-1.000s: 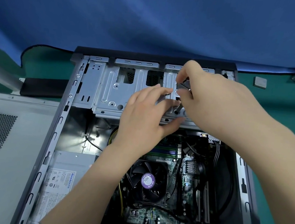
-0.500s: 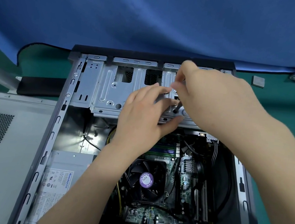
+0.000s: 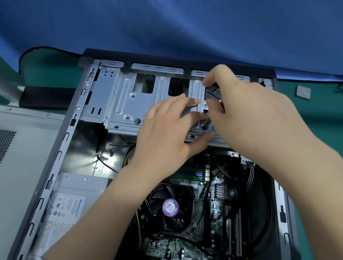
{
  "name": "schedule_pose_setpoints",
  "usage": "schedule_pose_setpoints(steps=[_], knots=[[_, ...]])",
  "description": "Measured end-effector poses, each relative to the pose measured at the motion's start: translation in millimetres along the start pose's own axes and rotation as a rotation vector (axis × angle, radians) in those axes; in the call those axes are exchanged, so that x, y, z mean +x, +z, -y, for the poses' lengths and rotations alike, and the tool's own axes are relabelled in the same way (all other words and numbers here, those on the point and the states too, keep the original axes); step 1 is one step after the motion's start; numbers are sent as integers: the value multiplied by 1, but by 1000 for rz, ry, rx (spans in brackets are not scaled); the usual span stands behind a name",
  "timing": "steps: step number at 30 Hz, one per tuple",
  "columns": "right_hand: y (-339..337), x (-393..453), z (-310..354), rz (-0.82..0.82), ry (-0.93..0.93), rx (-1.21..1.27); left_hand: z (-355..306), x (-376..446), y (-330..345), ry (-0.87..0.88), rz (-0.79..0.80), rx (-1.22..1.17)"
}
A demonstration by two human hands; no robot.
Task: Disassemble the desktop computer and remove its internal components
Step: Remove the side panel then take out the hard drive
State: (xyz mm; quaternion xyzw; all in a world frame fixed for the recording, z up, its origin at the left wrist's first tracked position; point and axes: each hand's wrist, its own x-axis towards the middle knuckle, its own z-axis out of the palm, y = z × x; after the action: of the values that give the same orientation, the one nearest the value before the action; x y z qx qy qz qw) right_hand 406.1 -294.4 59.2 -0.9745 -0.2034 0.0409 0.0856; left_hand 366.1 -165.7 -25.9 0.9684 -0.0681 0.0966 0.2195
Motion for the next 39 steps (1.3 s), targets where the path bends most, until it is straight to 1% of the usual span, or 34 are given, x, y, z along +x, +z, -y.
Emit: schedule_pose_setpoints(steps=[2, 3, 7, 9, 11, 13, 16, 18, 21, 23, 27, 32, 36, 39], knots=[[-1, -1, 0, 17, -3, 59, 0, 0, 0, 5, 1, -3], [-2, -1, 0, 8, 9, 50, 0, 0, 0, 7, 5, -7], [1, 2, 2, -75, 40, -117, 0, 0, 0, -6, 4, -21], [3, 3, 2, -78, 27, -76, -1, 0, 0, -2, 1, -17], [3, 2, 2, -36, 17, 2, -1, 0, 0, 3, 0, -9], [2, 0, 4, -30, 14, 56, 0, -1, 0, 3, 5, -4], [4, 2, 4, -113, 46, -16, 0, 0, -1, 0, 20, -13], [5, 4, 1, -115, 39, -37, 0, 0, 0, -6, 19, -24], [5, 4, -1, -61, 33, 87, 1, 0, 2, -2, 1, -28], [6, 2, -1, -64, 33, 134, 2, 0, 2, -7, 1, -33], [7, 3, -5, -130, 47, 70, 3, 1, 2, -34, -5, -79], [7, 2, -6, -29, -6, 205, 7, 2, 2, -37, -9, -127], [12, 5, -10, -95, 16, 187, 6, 3, 1, -84, -2, -175], [18, 3, -9, -63, 22, 345, 7, 4, 0, -91, 6, -191]])
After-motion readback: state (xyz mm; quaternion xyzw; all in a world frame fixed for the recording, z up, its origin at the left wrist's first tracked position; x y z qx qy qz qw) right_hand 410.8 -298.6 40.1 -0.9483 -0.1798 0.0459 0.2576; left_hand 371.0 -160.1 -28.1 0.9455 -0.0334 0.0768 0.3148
